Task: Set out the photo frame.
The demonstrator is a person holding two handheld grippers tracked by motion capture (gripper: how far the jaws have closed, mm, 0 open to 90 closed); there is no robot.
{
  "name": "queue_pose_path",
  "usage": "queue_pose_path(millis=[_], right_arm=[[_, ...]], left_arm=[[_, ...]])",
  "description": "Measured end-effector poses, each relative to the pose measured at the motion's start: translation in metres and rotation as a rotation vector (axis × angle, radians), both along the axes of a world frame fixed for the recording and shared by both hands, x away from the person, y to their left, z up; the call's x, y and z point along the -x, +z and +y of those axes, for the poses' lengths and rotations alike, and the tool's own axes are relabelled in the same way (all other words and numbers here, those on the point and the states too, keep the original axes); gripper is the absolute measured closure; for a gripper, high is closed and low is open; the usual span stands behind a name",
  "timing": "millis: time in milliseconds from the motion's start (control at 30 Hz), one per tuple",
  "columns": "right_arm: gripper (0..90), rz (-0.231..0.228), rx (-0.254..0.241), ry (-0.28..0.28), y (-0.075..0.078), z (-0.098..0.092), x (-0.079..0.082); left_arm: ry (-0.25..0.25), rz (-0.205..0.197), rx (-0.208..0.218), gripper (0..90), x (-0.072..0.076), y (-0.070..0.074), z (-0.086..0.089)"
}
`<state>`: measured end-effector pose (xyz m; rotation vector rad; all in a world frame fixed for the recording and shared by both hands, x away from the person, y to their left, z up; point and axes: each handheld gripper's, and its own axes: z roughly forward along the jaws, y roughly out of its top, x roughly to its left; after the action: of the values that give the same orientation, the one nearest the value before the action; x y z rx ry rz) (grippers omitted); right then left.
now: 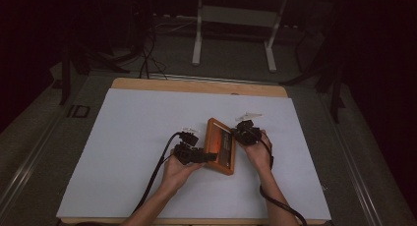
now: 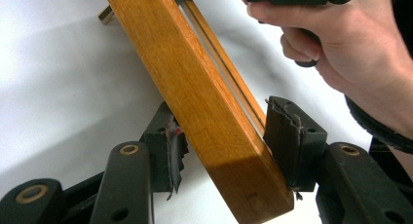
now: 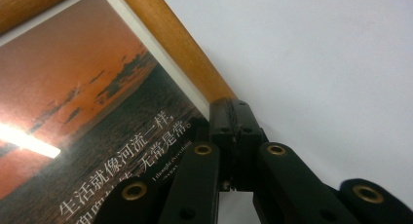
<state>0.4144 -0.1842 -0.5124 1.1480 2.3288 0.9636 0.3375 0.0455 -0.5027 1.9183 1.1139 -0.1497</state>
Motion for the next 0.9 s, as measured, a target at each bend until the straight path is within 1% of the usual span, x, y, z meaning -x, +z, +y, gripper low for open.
queue_pose_path(millis=[67,100,167,233,333,433,467,567,633,733,800,833,900], right_arm=[[86.2,-0.001,0.014,-0.002,0.002,0.000,0.001],[85.3,-0.005,0.020,-0.005,0.003,-0.001,0.002],[81.5,-0.011,0.000,-0.006,0.008,-0.005,0.004],[77.4,-0.016,-0.011,-0.007,0.011,-0.009,0.006],[73.6,-0.023,-0.016,0.001,0.017,-0.016,0.013],[69.5,-0.028,-0.041,0.019,0.023,-0.024,0.021],[68.3,-0.023,-0.044,0.029,0.025,-0.026,0.023],[66.6,-0.033,-0.038,0.048,0.031,-0.031,0.032],[65.5,-0.048,-0.040,0.057,0.036,-0.035,0.038],[64.7,-0.070,-0.044,0.066,0.043,-0.040,0.046],[64.3,-0.081,-0.050,0.074,0.047,-0.042,0.051],[64.2,-0.087,-0.052,0.078,0.049,-0.042,0.053],[63.3,-0.104,-0.071,0.098,0.054,-0.042,0.059]], left_arm=[[0.006,0.005,-0.009,51.7,-0.001,0.000,0.000],[0.015,0.014,-0.013,53.0,-0.002,-0.001,0.001],[0.020,0.027,0.009,56.0,-0.004,-0.002,0.002],[0.022,0.027,0.020,58.2,-0.006,-0.001,0.001],[0.022,0.015,0.024,60.9,-0.007,0.002,-0.003],[0.013,-0.006,0.016,63.1,-0.008,0.007,-0.009],[0.011,-0.013,0.016,63.8,-0.009,0.008,-0.011],[0.000,-0.026,0.019,66.2,-0.011,0.014,-0.015],[-0.017,-0.054,0.019,68.1,-0.013,0.018,-0.015],[-0.053,-0.116,-0.023,68.3,-0.011,0.027,-0.016],[-0.077,-0.156,-0.033,68.4,-0.010,0.032,-0.014],[-0.099,-0.184,-0.045,68.5,-0.010,0.036,-0.012],[-0.133,-0.226,-0.069,68.4,-0.010,0.042,-0.008]])
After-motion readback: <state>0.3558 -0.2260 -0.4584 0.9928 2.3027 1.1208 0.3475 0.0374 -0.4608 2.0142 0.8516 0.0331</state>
